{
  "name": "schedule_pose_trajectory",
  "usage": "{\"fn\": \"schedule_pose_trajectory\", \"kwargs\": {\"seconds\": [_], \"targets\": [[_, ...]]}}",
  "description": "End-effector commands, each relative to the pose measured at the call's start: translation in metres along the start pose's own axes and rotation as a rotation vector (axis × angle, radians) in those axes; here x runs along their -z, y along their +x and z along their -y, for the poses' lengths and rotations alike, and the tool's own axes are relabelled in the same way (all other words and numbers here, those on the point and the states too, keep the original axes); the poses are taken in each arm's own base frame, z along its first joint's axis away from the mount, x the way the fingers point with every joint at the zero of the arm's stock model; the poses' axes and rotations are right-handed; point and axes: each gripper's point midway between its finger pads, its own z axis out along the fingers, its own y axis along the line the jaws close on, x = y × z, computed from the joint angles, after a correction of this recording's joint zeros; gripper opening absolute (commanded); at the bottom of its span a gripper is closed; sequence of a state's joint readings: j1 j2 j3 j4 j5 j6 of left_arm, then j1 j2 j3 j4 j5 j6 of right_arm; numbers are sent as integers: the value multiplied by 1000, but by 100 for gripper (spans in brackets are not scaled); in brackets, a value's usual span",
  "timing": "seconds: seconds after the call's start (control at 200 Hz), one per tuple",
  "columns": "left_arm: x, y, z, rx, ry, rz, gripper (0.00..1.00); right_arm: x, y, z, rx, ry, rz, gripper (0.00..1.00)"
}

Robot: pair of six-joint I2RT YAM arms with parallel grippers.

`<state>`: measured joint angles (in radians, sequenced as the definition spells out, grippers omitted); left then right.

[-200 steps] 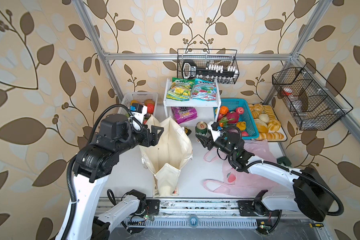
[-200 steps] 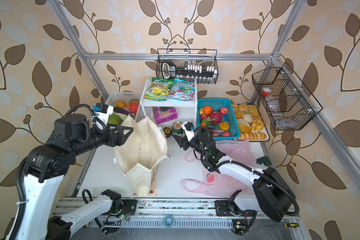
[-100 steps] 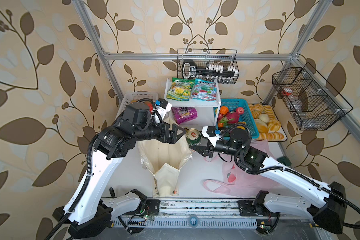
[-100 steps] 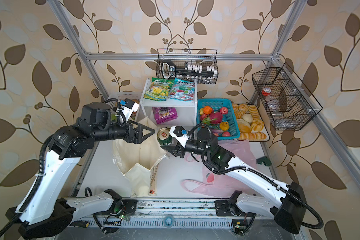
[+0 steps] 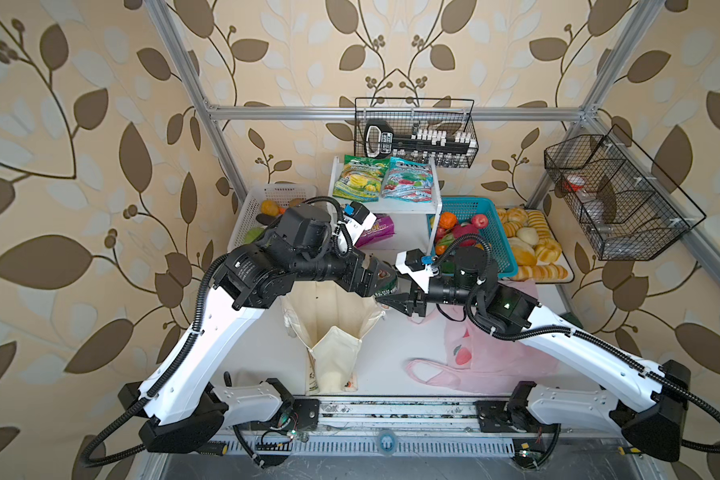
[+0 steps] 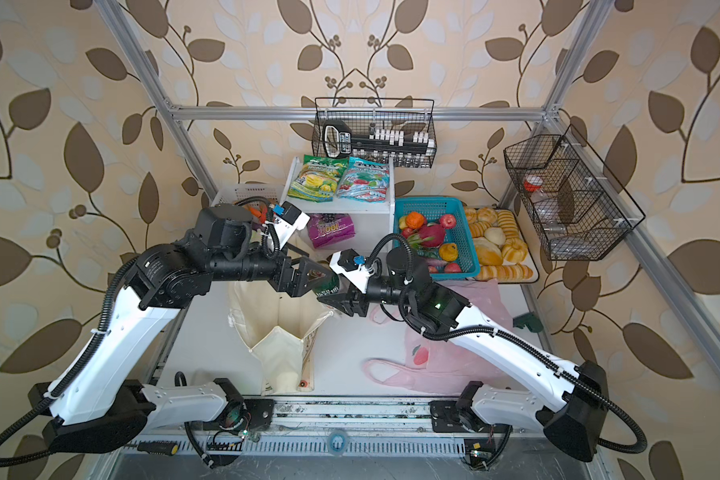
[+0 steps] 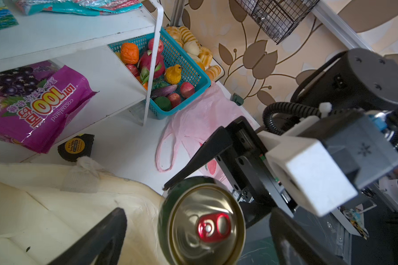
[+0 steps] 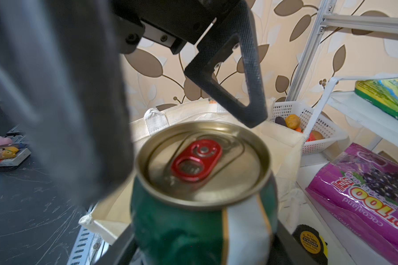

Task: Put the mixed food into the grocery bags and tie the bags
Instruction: 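Carry the can toward the left gripper while the left gripper reaches to take it, then close the left gripper on the can and open the right gripper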

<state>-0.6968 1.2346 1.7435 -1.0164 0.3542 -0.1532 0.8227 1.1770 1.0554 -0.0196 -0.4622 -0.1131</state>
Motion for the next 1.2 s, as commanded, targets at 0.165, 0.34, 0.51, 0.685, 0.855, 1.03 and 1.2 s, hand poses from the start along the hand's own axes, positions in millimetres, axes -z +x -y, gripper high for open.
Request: {"fn": "schedule_pose_trajectory", "kwargs": {"seconds": [0.165,0.34,0.51,0.685,0.855,1.03,1.2], "targets": [[-8,0,-4,-86,-75,-20,93,12,-60,-8,86,-28,158,41],[-14,3,-1,-88,-53,-35,86,12,-64,-9,85,-36,166,41],[-16,13,-7,-89,-80,-81,85,14,-68,-8,94,-13,174,41],[-13,17,-8,-87,-93,-93,83,14,-67,-4,103,14,167,41],[-12,20,-7,-79,-85,-108,84,13,-67,-2,114,46,167,41],[-10,22,-4,-77,-72,-113,71,12,-67,-2,123,58,170,41],[1,9,0,-74,-69,-37,54,12,-65,-6,125,47,159,49]]}}
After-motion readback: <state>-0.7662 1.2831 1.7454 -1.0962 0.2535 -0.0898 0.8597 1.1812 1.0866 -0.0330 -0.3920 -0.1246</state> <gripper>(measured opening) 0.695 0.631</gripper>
